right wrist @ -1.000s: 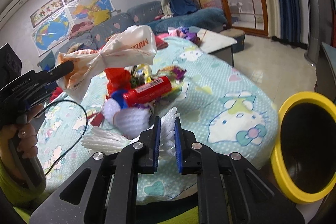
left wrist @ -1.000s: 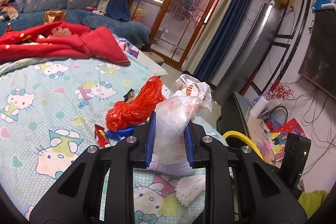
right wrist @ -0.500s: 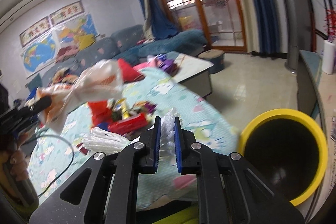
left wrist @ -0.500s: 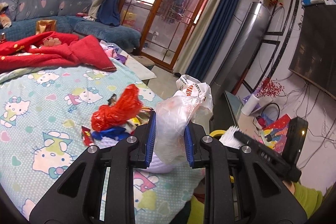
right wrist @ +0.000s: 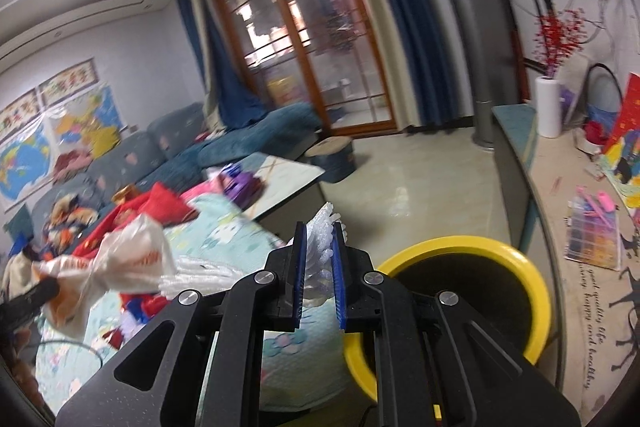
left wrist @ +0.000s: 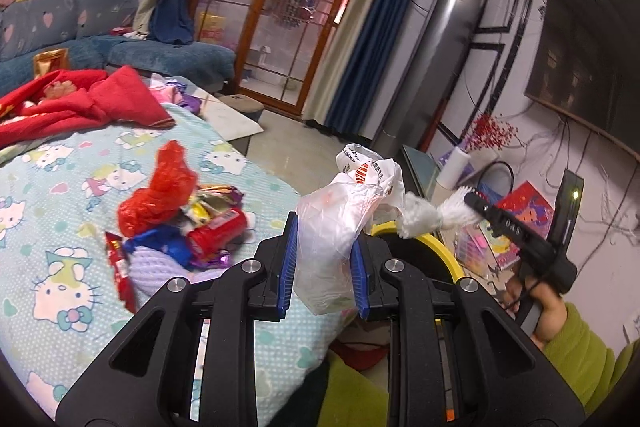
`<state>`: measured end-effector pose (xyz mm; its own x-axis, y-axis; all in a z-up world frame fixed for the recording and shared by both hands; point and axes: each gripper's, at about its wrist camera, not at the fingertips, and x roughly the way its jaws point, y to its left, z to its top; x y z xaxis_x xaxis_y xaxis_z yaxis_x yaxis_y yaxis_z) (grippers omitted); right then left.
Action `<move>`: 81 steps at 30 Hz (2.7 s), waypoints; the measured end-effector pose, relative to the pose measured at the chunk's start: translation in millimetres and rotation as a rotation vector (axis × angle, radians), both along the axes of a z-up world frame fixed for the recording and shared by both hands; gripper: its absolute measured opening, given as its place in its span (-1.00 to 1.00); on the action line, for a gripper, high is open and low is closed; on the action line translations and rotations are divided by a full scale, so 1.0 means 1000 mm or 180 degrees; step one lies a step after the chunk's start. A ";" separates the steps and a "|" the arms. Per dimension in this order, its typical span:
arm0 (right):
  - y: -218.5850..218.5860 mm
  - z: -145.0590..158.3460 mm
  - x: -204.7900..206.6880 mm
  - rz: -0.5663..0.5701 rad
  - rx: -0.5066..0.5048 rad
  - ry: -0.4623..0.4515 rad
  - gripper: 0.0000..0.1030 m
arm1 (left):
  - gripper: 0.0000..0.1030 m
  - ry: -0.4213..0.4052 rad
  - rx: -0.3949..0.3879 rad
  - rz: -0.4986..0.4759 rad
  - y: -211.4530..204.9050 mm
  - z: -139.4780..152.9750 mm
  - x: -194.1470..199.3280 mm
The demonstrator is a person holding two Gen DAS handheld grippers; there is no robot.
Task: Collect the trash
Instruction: 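Carry both held items over the yellow-rimmed trash bin, then open both tools to drop the bag and string bundle into the bin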
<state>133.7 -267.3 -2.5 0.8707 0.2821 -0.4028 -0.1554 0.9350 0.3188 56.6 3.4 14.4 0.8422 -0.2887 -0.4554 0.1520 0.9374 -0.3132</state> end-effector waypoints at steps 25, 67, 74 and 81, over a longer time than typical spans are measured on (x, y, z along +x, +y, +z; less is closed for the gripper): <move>-0.082 -0.024 0.000 -0.0864 -0.0083 0.0045 -0.77 | -0.67 0.0256 0.0361 -0.0588 -0.094 -0.043 0.050; -0.119 -0.109 0.031 -0.1406 -0.0380 0.0694 -0.17 | 0.04 0.0627 0.0688 -0.0948 -0.171 -0.114 0.105; -0.113 -0.097 0.026 -0.1310 -0.0257 0.0614 0.01 | 0.47 0.0414 0.0588 -0.0756 -0.153 -0.094 0.095; -0.097 -0.078 0.018 -0.1067 -0.0085 0.0501 0.09 | 0.78 0.0189 0.0579 -0.0479 -0.126 -0.072 0.081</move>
<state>151.4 -364.6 -80.9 0.8397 -0.0207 -0.5426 0.2099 0.9340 0.2892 137.4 -123.0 -57.2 0.7661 -0.3177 -0.5587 0.2806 0.9474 -0.1539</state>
